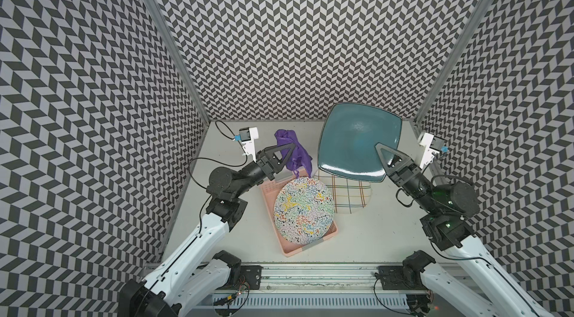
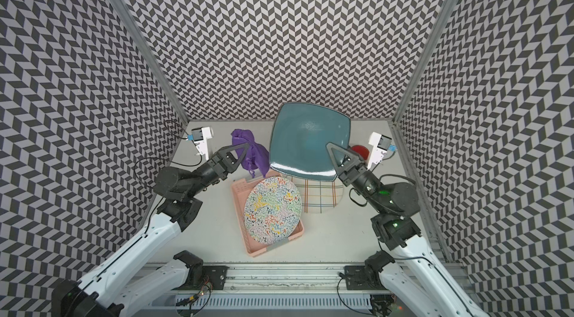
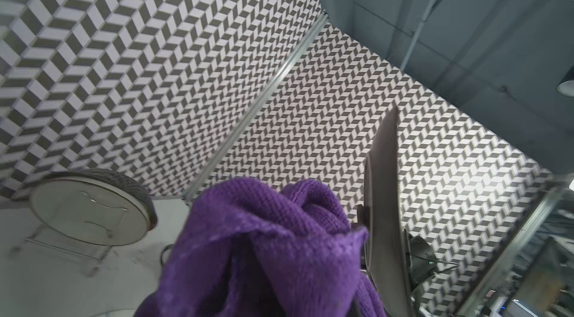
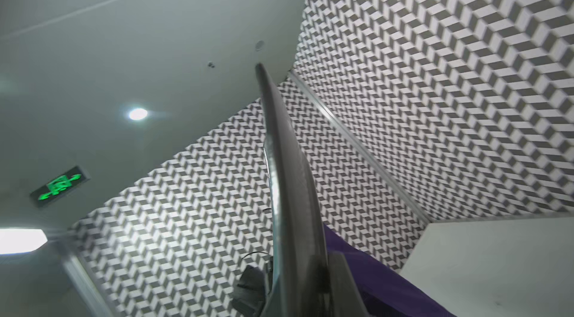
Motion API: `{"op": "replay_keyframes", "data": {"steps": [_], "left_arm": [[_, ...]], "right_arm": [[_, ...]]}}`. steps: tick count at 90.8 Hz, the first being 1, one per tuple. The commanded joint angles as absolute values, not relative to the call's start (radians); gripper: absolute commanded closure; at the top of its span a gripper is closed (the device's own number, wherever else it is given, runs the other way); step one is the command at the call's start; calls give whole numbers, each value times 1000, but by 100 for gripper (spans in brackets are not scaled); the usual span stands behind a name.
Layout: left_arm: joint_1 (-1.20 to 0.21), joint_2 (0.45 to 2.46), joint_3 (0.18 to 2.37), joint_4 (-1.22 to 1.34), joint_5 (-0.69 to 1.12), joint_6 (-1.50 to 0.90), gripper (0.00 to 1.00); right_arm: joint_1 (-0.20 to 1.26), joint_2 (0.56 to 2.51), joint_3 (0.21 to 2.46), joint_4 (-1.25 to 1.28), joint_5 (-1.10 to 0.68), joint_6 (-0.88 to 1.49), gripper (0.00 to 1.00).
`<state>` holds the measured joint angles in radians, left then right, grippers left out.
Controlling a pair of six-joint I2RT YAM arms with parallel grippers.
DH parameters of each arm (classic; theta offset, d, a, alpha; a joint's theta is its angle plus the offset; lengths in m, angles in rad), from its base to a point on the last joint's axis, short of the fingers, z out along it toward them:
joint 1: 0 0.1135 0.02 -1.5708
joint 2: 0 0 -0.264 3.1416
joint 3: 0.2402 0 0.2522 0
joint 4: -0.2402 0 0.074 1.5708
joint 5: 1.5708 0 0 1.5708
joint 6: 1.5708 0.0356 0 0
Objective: Wipe the wet plate dry
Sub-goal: Wipe the plate with towel.
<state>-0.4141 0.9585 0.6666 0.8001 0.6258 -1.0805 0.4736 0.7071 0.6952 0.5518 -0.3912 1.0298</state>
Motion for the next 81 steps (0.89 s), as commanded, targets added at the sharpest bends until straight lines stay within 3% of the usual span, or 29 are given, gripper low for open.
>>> {"op": "replay_keyframes", "data": {"steps": [1,17,40,57,68,81], "left_arm": [[-397,1026,640,1242,770,-1427,100],[-457,1155,723,1574,767,-1640,100],[-627,1234,771,1619,690,-1657,100],[-762,1256,710,1696,621,-1651,100],[-724,1207,713,1686,615,-1672,100],[-657,1195,764,1640,617,-1689,100]], "right_arm": [[471,759,685,975,-544,1216,100],[477,844,673,991,-655,1236,100],[609,978,685,1098,-629,1221,100],[584,1043,778,1129,-559,1255,100],[504,1019,784,1109,-571,1293,100],[536,967,723,1061,-637,1228,100]]}}
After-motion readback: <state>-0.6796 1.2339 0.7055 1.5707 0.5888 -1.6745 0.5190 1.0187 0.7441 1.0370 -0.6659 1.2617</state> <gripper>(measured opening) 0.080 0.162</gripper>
